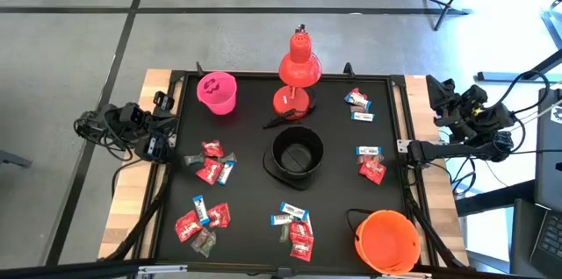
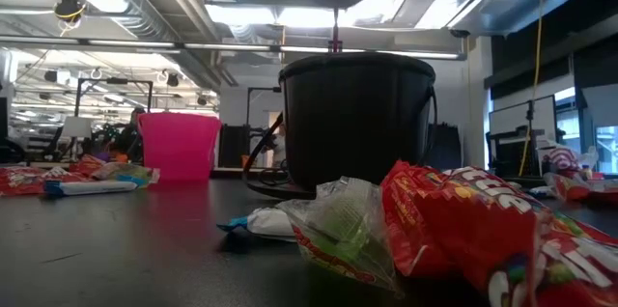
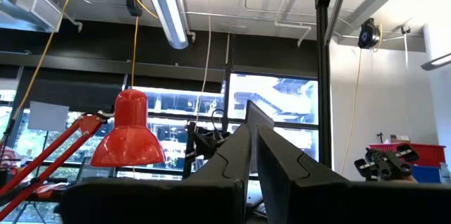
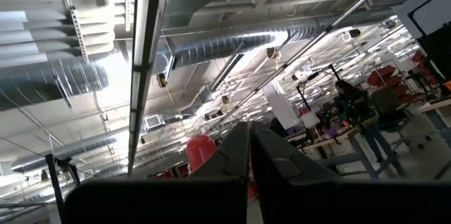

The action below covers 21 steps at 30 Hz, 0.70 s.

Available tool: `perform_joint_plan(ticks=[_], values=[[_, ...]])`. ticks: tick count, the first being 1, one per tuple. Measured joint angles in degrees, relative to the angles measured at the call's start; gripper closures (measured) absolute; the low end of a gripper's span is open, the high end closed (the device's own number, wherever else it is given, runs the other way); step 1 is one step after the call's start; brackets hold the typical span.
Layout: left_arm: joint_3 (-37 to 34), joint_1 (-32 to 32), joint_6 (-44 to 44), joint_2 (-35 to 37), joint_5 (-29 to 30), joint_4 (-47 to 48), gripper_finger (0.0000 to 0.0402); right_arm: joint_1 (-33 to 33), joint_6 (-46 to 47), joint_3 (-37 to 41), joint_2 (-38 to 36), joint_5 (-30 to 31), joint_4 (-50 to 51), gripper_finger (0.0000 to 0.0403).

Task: Organize candy in baskets
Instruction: Put the red gummy into the pink bucket

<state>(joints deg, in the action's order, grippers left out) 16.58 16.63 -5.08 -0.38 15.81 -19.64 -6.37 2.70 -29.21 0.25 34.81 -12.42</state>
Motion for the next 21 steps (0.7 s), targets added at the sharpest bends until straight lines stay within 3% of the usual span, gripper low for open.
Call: perform_joint_plan(ticks=[5,8,11,17,21], values=[[0.0,0.0,0.0,0.0,0.0,0.0,0.0385,0.0,-9.2,0.0,1.0,-9.3,-2.9,0.0388],[0.0,0.0,0.0,0.0,0.0,0.0,0.0385,0.0,-14.5,-1.7,3.3,-10.2,-3.6,0.0388],[0.0,0.0,0.0,0.0,0.0,0.0,0.0385,0.0,-16.3,-6.6,7.6,-6.3,3.6,0.0388],[0.0,0.0,0.0,0.0,0.0,0.0,0.0385,0.0,-15.0,-17.1,23.3,7.6,24.1,0.0388],[0.0,0.0,0.0,0.0,0.0,0.0,0.0385,0.0,-8.2,-22.7,32.0,9.1,37.2,0.0388]])
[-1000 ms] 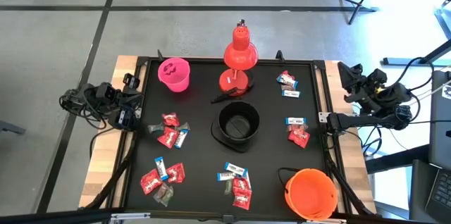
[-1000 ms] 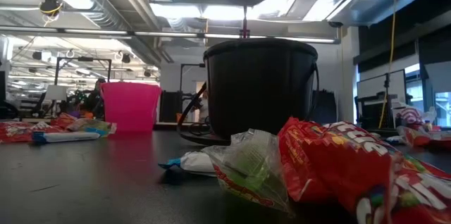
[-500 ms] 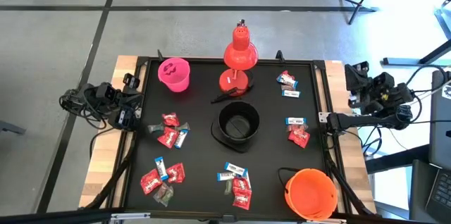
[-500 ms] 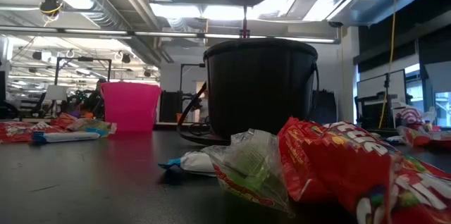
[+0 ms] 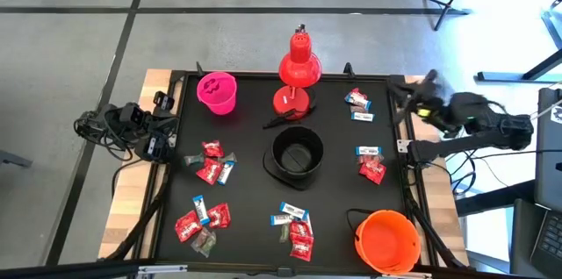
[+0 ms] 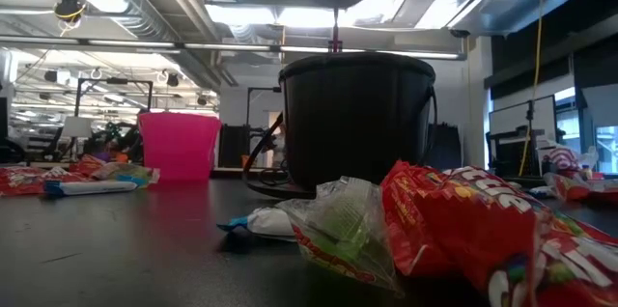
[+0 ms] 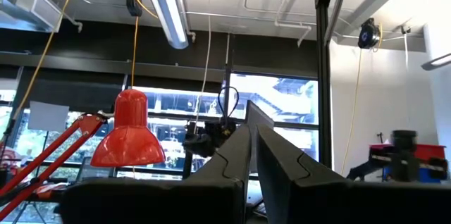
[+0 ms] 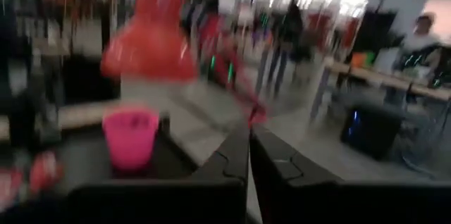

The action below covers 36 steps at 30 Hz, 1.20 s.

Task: Organize candy in baskets
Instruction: Put the red gummy into the pink bucket

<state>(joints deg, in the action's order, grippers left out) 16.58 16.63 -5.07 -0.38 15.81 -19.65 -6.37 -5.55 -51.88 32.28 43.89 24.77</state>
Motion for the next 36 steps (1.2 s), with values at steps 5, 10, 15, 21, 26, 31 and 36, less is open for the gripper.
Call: perform_joint_plan(ticks=[5,10,15,21,26,31,36], values=[[0.0,0.0,0.0,0.0,0.0,0.0,0.0385,0.0,11.8,-2.8,7.3,-2.0,9.6,0.0388],[0.0,0.0,0.0,0.0,0.0,0.0,0.0385,0.0,17.5,-3.3,11.3,-4.7,16.8,0.0379],[0.0,0.0,0.0,0.0,0.0,0.0,0.0385,0.0,26.9,-3.3,17.2,-5.1,24.9,0.0309],[0.0,0.0,0.0,0.0,0.0,0.0,0.0385,0.0,37.3,-3.3,23.8,-6.1,32.2,0.0211],[0.0,0.0,0.0,0.0,0.0,0.1,0.0385,1.3,41.4,-3.3,28.7,-10.4,40.8,0.0188],[0.0,0.0,0.0,0.0,0.0,0.0,0.0385,3.1,42.7,-0.7,32.3,-19.8,44.5,0.0193],[0.0,0.0,0.0,0.0,0.0,0.1,0.0385,2.3,41.2,4.5,29.4,-25.7,42.1,0.0201]])
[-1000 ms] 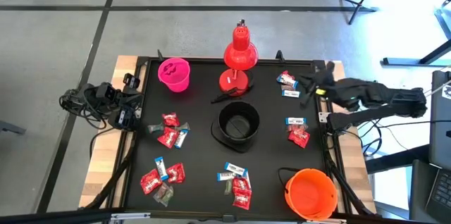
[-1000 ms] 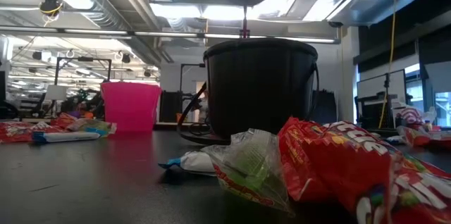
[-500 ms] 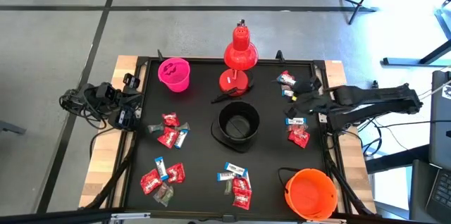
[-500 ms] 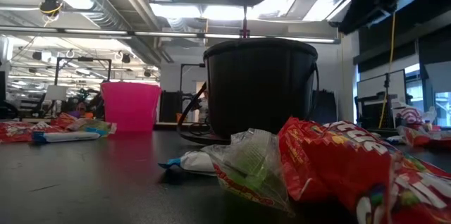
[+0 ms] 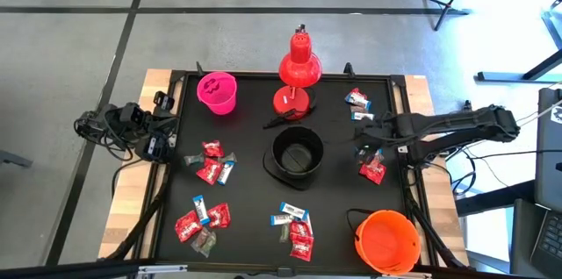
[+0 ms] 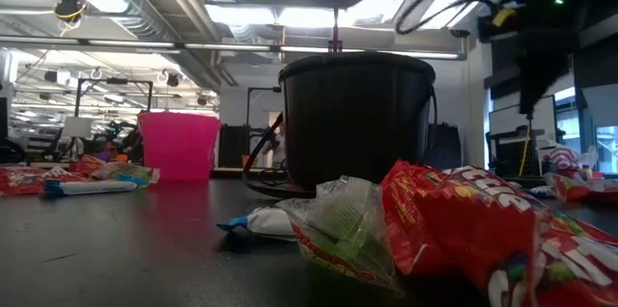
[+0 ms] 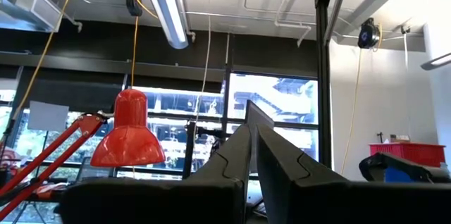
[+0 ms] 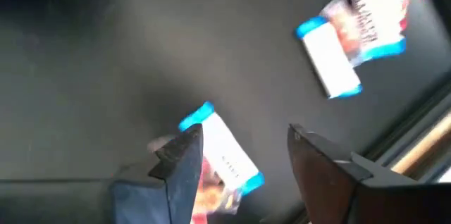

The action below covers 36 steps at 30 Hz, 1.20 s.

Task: Organize candy in baskets
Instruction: Put the red gummy into the pink bucket

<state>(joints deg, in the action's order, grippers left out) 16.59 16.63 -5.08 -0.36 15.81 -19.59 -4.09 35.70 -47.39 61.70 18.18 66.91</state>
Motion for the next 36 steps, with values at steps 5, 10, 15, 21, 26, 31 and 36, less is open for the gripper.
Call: perform_joint_plan(ticks=[5,10,15,21,26,31,36], values=[[0.0,0.0,0.0,0.0,0.0,0.0,0.0385,-3.4,4.0,7.6,-10.4,-0.8,0.4,0.0205],[0.0,0.0,0.0,0.0,0.0,0.0,0.0385,-6.7,6.3,15.1,-20.4,-3.7,-7.7,0.0206],[0.0,0.0,0.0,0.0,0.0,0.0,0.0385,-6.8,6.3,17.5,-21.1,-4.2,-10.0,0.0206],[0.0,0.0,0.0,0.0,0.0,0.0,0.0385,-6.8,8.2,17.5,-15.0,-4.8,-10.6,0.0206],[0.0,0.0,0.0,0.0,0.0,0.0,0.0385,-6.8,8.8,17.5,-7.2,-5.0,-11.9,0.0206],[0.0,0.0,0.0,0.0,0.0,0.0,0.0385,-6.8,7.1,17.5,-0.4,-7.3,-16.4,0.0206],[0.0,0.0,0.0,0.0,0.0,0.0,0.0385,-6.8,6.1,17.5,3.8,-8.3,-18.5,0.0206]])
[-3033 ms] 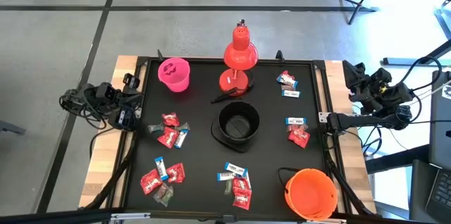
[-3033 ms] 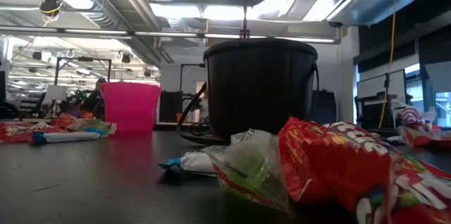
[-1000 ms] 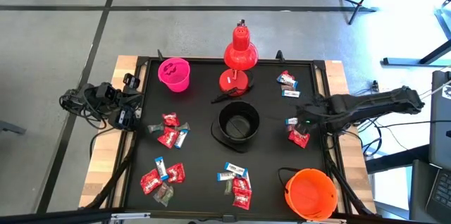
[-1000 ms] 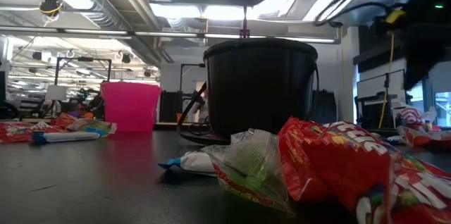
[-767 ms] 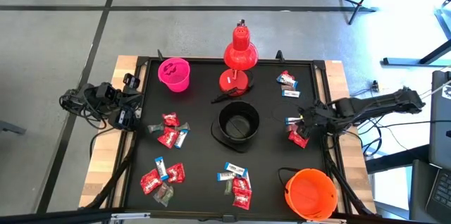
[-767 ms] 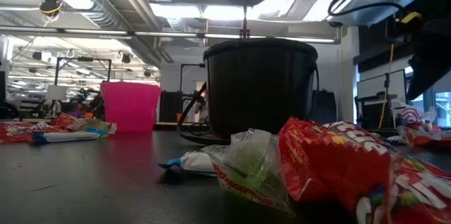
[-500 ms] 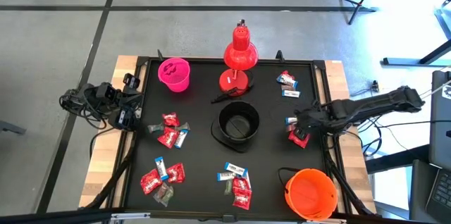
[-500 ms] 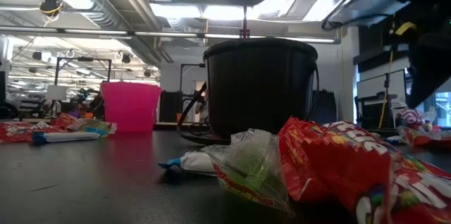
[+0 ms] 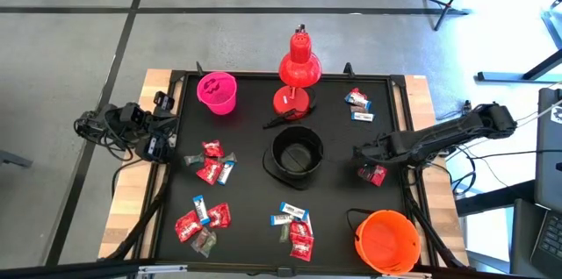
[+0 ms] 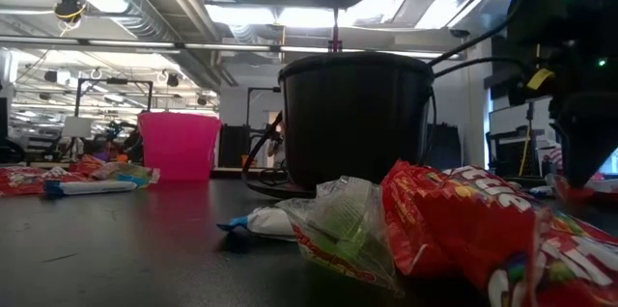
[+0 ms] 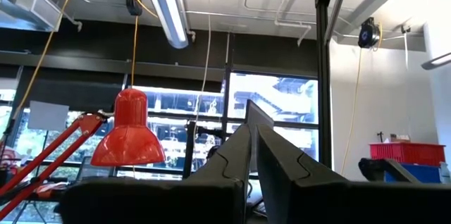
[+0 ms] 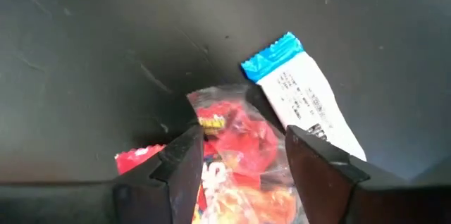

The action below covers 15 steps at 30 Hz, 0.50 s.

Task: Organize candy in baskets
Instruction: Put the red gummy into the pink bucket

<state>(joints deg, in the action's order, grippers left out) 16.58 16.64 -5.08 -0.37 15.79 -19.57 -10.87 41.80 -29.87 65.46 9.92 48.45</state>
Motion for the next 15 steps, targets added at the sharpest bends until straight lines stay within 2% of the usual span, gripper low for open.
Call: perform_joint_plan(ticks=[4,7,15], values=[[0.0,0.0,0.0,0.0,0.0,0.0,0.0385,0.0,0.0,0.0,1.9,0.0,-1.3,0.0209],[0.0,0.0,0.0,0.0,0.0,0.0,0.0385,0.0,0.0,0.0,2.5,0.0,-1.8,0.0233],[0.0,0.0,0.0,0.0,0.0,0.0,0.0385,0.0,0.3,0.0,1.6,-1.6,-1.8,0.0373]])
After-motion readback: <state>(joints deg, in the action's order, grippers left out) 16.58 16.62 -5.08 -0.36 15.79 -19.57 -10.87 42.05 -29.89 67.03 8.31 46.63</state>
